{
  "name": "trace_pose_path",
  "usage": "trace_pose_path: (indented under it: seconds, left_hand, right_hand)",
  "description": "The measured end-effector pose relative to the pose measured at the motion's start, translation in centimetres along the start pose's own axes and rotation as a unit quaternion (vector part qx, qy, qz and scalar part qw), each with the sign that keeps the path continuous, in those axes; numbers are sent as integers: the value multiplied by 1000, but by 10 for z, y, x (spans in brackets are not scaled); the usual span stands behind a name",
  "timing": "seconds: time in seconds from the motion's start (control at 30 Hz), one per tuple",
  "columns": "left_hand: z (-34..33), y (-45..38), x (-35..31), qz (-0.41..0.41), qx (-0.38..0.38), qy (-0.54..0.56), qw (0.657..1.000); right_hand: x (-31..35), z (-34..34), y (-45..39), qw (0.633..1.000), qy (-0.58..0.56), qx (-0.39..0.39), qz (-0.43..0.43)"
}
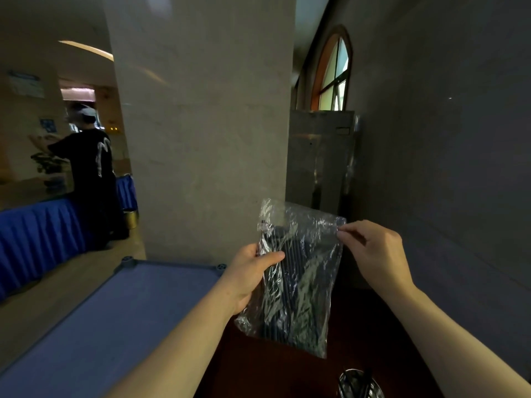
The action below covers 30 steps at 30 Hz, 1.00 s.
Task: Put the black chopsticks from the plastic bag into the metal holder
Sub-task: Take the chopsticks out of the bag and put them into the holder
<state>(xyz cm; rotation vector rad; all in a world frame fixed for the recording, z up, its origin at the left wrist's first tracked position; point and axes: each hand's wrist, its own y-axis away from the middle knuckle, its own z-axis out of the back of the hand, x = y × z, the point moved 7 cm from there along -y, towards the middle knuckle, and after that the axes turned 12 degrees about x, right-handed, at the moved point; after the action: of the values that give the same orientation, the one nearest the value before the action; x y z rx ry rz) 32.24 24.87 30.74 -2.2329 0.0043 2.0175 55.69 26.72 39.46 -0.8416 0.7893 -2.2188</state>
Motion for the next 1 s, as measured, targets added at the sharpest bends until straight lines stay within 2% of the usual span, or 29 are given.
trace_pose_path:
  seconds: [0.07,0.17,0.23,0.37,0.47,0.63,0.7,0.83,0.9,1.0]
  left_hand:
    - [2,-1,1,5,1,-10,1000]
    - [3,-3,3,9,4,-25,1000]
    - [2,-5,5,14,9,-27,999]
    - [2,-10,12,25,22,-41,999]
    - [4,-15,23,41,30,-32,998]
    - [7,-26,36,79,26,-7,997]
    - [1,-29,35,76,51,-1,996]
    - [-1,-31,31,67,54,6,996]
    - [-2,-31,27,62,64,8,996]
    - [-2,-31,24,58,74,9,996]
  right_hand:
    - [-3,-1,-3,999,-28,8,-15]
    - [-24,-6,-7,975,-178,23,-129]
    - [-35,-13,-9,930,-311,23,-195]
    - [-44,-20,-11,793,-543,-7,-277]
    - [-50,-21,-15,716,-629,-25,-303]
    - [-56,-28,-25,633,-709,-77,-301]
    - [-61,-31,-27,637,-710,-105,-281]
    - [-62,-41,-29,697,-672,-83,-236]
    - [-57,-42,-30,751,-624,-55,-208]
    - [-44,-34,-34,882,-444,-3,-157]
